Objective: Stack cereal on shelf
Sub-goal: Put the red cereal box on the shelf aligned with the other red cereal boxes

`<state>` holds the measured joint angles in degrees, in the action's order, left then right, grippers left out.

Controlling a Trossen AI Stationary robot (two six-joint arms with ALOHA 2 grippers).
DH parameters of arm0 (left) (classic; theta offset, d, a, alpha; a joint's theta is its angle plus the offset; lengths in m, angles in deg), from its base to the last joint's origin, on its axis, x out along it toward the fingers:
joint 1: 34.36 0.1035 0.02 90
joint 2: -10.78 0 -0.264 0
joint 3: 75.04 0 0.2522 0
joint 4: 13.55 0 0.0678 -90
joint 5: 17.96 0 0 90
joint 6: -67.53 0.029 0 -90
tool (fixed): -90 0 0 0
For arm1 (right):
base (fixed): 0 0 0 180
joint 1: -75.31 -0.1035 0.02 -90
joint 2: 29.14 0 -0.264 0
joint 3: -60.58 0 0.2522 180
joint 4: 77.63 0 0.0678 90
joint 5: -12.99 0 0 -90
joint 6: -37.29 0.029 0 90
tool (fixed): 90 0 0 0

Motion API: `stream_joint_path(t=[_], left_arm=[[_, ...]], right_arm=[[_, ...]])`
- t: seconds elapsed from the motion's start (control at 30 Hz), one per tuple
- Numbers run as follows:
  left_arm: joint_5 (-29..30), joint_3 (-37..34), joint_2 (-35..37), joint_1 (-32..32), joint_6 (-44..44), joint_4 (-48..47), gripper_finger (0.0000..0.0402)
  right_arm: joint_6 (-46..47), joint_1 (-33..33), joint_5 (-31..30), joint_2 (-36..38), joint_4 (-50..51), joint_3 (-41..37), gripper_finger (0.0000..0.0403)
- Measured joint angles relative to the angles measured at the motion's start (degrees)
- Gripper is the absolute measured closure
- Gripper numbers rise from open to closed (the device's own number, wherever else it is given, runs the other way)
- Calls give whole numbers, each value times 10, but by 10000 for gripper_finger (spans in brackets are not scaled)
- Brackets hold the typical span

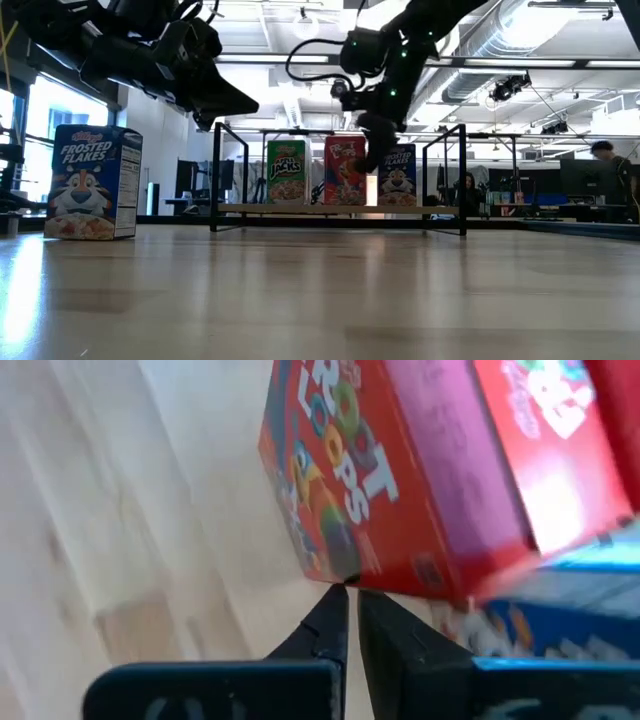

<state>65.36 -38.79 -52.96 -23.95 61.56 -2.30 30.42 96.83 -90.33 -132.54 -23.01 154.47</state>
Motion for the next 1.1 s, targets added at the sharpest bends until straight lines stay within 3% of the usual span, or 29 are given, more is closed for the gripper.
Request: stream_joint_path(t=[0.4,0.5,0.63,0.73,0.93,1.1], left_arm=[[28,0,0,1,-40,-8,398],[28,0,0,0,-45,-8,398],[29,9,0,-5,-51,-10,399],[32,23,0,-8,-54,-20,399],[154,58,-24,0,-28,-24,399],[181,125,-109,19,13,-20,399]], right_arm=[[-16,-28,-1,32,6,-10,398],[-18,-45,27,77,-75,-77,402],[-21,-62,98,138,-258,-207,403],[-10,-68,104,164,-369,-238,403],[-37,-87,67,175,-301,-181,403],[-41,-93,40,188,-279,-172,403]])
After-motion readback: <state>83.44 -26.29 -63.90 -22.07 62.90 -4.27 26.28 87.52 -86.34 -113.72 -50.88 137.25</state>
